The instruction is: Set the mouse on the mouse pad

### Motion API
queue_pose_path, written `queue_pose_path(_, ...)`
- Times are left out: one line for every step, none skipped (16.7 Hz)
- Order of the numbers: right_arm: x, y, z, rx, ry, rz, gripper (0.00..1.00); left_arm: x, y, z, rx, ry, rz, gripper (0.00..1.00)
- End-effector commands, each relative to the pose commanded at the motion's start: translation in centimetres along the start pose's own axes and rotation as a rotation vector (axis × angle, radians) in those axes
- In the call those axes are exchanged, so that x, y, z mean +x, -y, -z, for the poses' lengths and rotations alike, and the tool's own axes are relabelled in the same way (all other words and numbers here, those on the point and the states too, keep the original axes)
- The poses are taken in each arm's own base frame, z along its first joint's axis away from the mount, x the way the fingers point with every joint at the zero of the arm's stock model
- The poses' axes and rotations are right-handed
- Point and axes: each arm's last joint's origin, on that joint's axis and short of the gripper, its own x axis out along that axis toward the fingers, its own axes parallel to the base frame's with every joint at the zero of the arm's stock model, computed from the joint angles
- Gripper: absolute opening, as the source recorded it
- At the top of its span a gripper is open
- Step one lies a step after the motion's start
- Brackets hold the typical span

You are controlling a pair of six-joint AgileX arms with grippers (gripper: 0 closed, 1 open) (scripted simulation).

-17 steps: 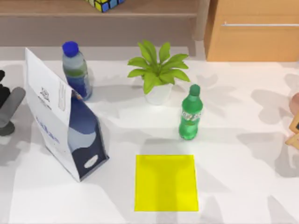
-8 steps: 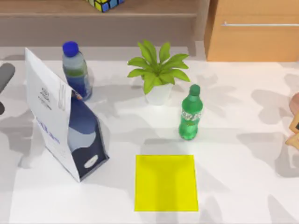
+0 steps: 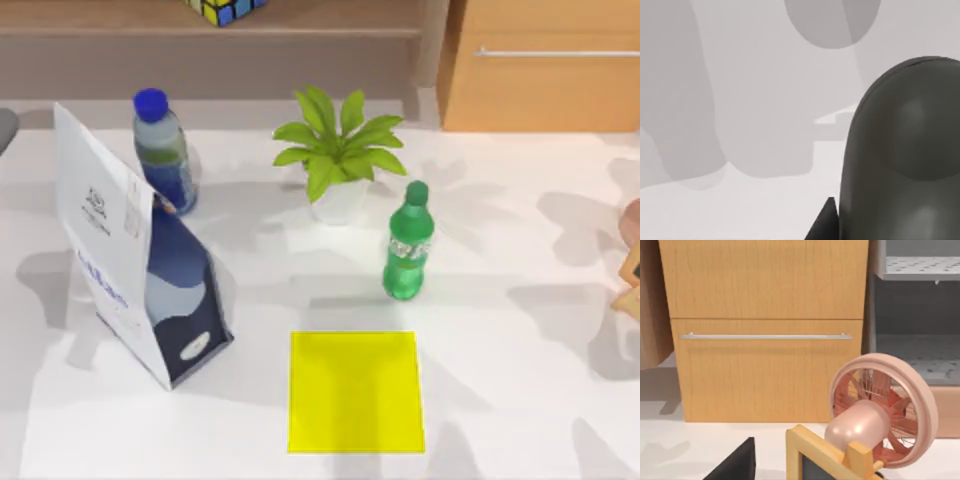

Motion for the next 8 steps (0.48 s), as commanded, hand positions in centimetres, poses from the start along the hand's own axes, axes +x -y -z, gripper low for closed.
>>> queue_pose_path(0.0,0.0,0.0,0.000,0.000,0.000,1.00,0.0,0.0,0.0,0.001,0.000,-0.001,0.00)
queue_pose_path(0.0,0.0,0.0,0.000,0.000,0.000,1.00,-0.6,-0.2,-0.4,0.014,-0.006,-0.022,0.00)
queue_pose_path(0.0,0.0,0.0,0.000,0.000,0.000,1.00,-1.7,-0.5,-1.0,0.040,-0.016,-0.062,0.00)
queue_pose_path(0.0,0.0,0.0,0.000,0.000,0.000,1.00,-3.2,-1.0,-1.9,0.076,-0.029,-0.119,0.00)
queue_pose_path(0.0,0.0,0.0,0.000,0.000,0.000,1.00,-5.0,-1.4,-3.1,0.120,-0.043,-0.188,0.00)
queue_pose_path(0.0,0.0,0.0,0.000,0.000,0.000,1.00,-7.1,-1.7,-4.6,0.171,-0.054,-0.264,0.00)
queue_pose_path(0.0,0.0,0.0,0.000,0.000,0.000,1.00,-9.1,-2.0,-6.3,0.228,-0.061,-0.342,0.00)
queue_pose_path(0.0,0.0,0.0,0.000,0.000,0.000,1.00,-11.1,-2.1,-8.1,0.290,-0.062,-0.419,0.00)
